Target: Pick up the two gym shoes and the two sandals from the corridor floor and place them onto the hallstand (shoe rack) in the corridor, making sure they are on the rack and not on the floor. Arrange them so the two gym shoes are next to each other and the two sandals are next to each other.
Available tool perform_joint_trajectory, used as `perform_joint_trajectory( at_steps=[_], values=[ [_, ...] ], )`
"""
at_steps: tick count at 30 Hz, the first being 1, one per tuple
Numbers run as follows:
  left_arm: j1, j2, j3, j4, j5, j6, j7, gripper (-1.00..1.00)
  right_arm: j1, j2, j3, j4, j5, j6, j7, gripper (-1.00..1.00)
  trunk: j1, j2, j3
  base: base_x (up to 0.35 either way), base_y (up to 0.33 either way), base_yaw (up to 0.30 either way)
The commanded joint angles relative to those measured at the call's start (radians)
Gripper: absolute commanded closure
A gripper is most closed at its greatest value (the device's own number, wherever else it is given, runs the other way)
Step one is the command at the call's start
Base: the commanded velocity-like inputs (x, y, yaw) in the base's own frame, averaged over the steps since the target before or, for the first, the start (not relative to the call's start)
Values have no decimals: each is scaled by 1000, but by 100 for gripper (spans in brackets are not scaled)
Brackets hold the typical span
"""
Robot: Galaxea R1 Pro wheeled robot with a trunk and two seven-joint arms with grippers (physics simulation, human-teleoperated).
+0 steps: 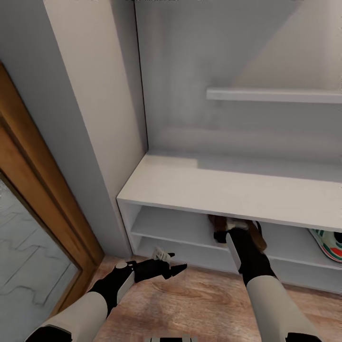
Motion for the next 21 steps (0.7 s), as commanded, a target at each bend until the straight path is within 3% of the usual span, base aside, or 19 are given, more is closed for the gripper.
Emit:
perform_joint_trajectory(
  at_steps=[1, 21],
  values=[
    [-1, 1, -8, 1, 8, -7, 1, -100, 0, 1, -3, -1, 4, 5, 0, -100, -1, 0, -1, -256, 0, 0],
    [-1, 0, -9, 1, 9, -7, 1, -100, 0, 1, -3, -2, 4, 5, 1, -100, -1, 0, -1, -330, 0, 0]
  ],
)
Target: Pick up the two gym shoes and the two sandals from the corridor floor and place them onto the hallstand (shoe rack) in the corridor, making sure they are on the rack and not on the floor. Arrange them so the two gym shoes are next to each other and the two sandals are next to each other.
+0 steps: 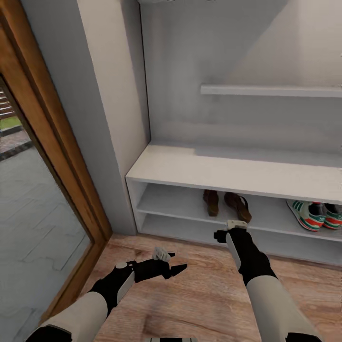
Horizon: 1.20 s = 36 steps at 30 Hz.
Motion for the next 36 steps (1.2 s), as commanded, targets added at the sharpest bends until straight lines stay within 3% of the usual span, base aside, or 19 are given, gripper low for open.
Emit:
perform_joint_trajectory(
  at_steps=[1, 11, 36],
  values=[
    [-1, 1, -8, 1, 8, -7, 1, -100, 0, 1, -3, -1, 4, 5, 1, -100, -1, 0, -1, -341, 0, 0],
    [-1, 1, -8, 1, 8, -7, 1, -100, 0, 0, -4, 0, 3, -1, 3, -100, -1, 0, -1, -298, 0, 0],
    [-1, 2, -7, 1, 6, -7, 1, -100, 2, -1, -7, 8, 2, -5, 6, -100, -1, 0, -1, -10, 0, 0]
  ],
)
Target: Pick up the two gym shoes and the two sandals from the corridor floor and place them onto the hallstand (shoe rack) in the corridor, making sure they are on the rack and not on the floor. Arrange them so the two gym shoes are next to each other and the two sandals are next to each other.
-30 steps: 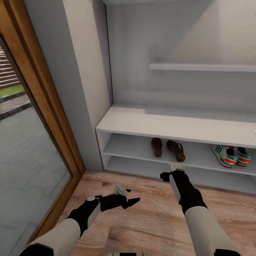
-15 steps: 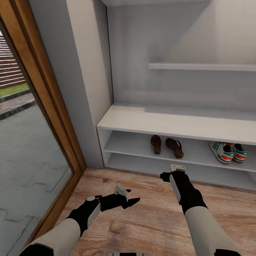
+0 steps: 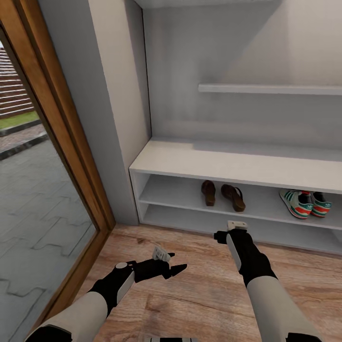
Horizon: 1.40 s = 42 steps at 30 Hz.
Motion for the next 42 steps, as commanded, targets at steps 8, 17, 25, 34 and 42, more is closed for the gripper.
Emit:
perform_joint_trajectory(
  at_steps=[8, 17, 25, 34, 42],
  values=[
    [-1, 2, -8, 1, 8, -8, 1, -100, 0, 0, -3, -1, 2, -5, 2, -100, -1, 0, 7, 0, 0, 0],
    [-2, 23, -4, -2, 7, -8, 2, -100, 0, -2, -7, -3, -67, -15, 21, -100, -5, 2, 42, 0, 0, 0],
    [-2, 51, -1, -5, 8, -8, 2, -100, 8, -8, -7, 9, -207, -16, 179, -100, -12, 11, 72, 0, 0, 0],
    [-2, 63, 1, -5, 8, -7, 1, -100, 18, -10, -8, 236, -212, -119, 247, -100, -47, 74, 100, 0, 0, 0],
    [-2, 74, 1, -5, 11, -7, 1, -100, 18, -11, -8, 576, -207, -338, 391, -100, -77, 130, 125, 0, 0, 0]
  ],
)
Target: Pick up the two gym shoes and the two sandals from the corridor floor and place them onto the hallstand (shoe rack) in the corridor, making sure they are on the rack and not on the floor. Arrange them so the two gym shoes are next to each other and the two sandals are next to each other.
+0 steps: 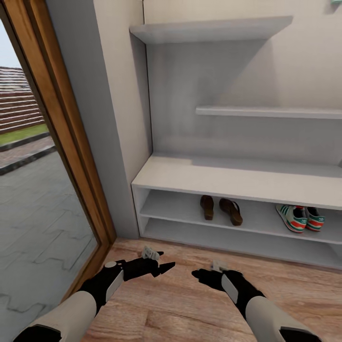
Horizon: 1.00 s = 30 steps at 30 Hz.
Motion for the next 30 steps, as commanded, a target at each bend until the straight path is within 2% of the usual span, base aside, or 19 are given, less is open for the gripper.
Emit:
perform_joint_trajectory(
  at_steps=[1, 4, 5, 6, 7, 9, 12, 30],
  values=[
    [-1, 1, -8, 1, 8, -7, 1, -100, 0, 0, -7, 38, -1, -24, 12, -100, -4, 7, 2, 0, 0, 0],
    [-1, 1, -8, 1, 8, -7, 1, -100, 0, -7, -6, 117, 1, -104, 27, -100, -16, 28, 12, 0, 0, 0],
    [-1, 1, -8, 1, 8, -7, 1, -100, 0, -17, -6, 153, 0, -152, 43, -100, -19, 35, 15, 0, 0, 0],
    [-1, 0, -8, 1, 8, -7, 1, -100, 0, -51, -6, 209, -4, -243, 156, -100, -23, 42, 18, 0, 0, 0],
    [-1, 0, -8, 1, 8, -7, 1, -100, 0, -56, -6, 213, -5, -250, 183, -100, -27, 49, 21, 0, 0, 0],
    [-1, 0, -8, 1, 8, -7, 1, -100, 10, -76, -6, 224, -7, -267, 284, -100, -35, 63, 27, 0, 0, 0],
    [-1, 0, -8, 1, 8, -7, 1, -100, 30, -92, -5, 228, -7, -277, 366, -100, -42, 77, 34, 0, 0, 0],
    [0, -2, -10, 1, 8, -7, 3, -100, 35, -91, -5, 231, 2, -278, 375, -100, -42, 77, 34, 0, 0, 0]
  ],
)
